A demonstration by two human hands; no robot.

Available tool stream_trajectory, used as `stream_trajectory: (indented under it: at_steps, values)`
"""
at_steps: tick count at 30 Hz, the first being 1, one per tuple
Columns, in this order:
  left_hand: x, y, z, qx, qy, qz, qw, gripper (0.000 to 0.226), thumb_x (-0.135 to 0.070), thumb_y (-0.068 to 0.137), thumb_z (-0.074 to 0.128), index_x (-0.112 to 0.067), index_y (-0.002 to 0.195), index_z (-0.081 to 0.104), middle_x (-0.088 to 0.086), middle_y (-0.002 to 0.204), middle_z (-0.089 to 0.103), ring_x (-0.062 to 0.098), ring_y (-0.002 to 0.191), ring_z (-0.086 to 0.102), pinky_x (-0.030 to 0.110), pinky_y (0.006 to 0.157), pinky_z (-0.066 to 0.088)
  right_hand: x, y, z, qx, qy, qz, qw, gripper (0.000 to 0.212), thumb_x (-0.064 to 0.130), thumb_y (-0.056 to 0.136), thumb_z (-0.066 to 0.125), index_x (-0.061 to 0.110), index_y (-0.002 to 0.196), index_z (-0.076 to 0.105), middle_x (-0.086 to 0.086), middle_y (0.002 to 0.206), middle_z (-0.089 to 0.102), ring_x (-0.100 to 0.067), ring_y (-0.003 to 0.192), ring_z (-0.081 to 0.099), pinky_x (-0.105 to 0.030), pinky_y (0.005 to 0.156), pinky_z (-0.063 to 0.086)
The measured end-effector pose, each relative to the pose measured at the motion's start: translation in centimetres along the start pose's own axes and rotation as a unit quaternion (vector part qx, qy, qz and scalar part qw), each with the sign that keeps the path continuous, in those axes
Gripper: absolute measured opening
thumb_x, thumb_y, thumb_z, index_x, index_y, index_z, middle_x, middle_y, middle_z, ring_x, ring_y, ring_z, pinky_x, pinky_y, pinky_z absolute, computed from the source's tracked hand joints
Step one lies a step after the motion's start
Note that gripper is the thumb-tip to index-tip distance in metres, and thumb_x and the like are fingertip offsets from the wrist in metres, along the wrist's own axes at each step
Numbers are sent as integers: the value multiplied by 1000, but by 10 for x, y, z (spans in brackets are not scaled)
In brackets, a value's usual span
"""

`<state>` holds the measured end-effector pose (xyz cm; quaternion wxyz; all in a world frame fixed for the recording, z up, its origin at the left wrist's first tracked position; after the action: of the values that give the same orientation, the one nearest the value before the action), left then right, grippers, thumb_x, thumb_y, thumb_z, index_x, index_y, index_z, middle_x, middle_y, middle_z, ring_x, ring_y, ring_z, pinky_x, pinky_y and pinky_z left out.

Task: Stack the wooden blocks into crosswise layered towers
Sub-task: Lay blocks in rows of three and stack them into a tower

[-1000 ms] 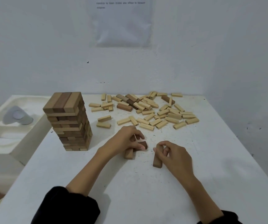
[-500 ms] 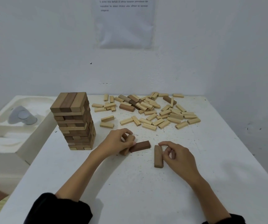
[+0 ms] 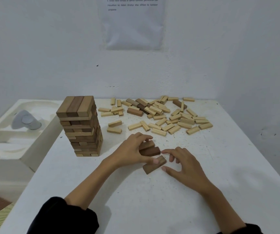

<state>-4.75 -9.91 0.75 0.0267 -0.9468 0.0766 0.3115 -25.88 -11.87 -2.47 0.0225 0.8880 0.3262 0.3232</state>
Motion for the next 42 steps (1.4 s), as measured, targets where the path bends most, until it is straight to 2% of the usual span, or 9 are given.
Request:
stream_trajectory:
  at_steps: [4,11,16,21,28,31,34,37,42]
  values:
    - [2,-7,4,25,6,33,999,85,-50,70,77,-29,140,35,-9,125,42,9,116,39,31,100,39,-10,0,-4,-9,64,6,998,32,26,78,54,44,105,55,16,83,54,-7,83,49,-11,64,36]
    - [1,-6,-5,74,-1,67,995,80,-34,78,75,-28,144,30,-8,133,45,8,120,39,29,104,36,-16,0,5,-77,27,21,996,29,14,82,57,30,106,64,12,85,53,-7,83,48,-12,69,36]
    - [6,-29,-4,79,99,-37,991,108,-70,74,51,-16,151,0,2,158,-1,17,145,1,36,118,9,-12,-6,14,-136,-118,41,983,40,19,75,51,18,110,69,2,99,56,-17,91,49,-32,71,40]
    - [10,-53,14,138,160,-73,975,130,-93,51,4,-8,145,-25,6,152,-32,17,139,-30,45,114,-17,11,-11,35,-199,-247,-10,948,43,15,67,44,14,100,72,-5,100,65,-17,95,43,-38,68,52]
    - [5,-47,23,120,191,-55,973,113,-81,68,16,-9,147,-20,4,155,-25,17,142,-22,45,115,-14,20,-7,33,-164,-281,-12,945,44,10,59,52,12,98,72,-4,97,68,-23,85,62,-39,70,51]
    - [12,-47,16,98,178,-39,978,114,-84,66,19,-13,149,-13,-1,157,-13,13,143,-12,38,115,-9,9,0,17,-106,-114,41,987,53,25,73,39,23,120,62,4,112,60,-18,99,53,-37,81,41]
    - [20,-43,6,64,103,-24,992,112,-79,71,49,-20,151,-4,-7,156,2,9,141,-1,30,114,0,0,7,2,12,76,52,996,61,55,73,39,42,133,35,18,129,41,-5,117,31,-27,97,27]
    - [21,-39,1,31,21,-8,999,104,-59,73,68,-29,150,5,-14,149,19,4,136,10,28,112,9,-1,18,-2,82,69,32,994,80,69,64,57,48,134,26,32,130,31,4,120,21,-26,100,20]
    - [19,-34,6,6,-13,31,999,79,-55,74,66,-35,142,31,-16,134,38,3,123,28,36,108,26,0,26,6,90,14,0,996,73,78,58,49,54,125,30,29,123,38,1,114,28,-38,102,27]
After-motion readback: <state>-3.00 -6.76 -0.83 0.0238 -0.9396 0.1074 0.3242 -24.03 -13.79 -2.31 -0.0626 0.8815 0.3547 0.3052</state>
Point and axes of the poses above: each hand's wrist, its own y-axis towards the middle knuckle, its own z-axis out of the palm, x = y × z, the point moved 1 cm from there along y, towards the middle knuckle
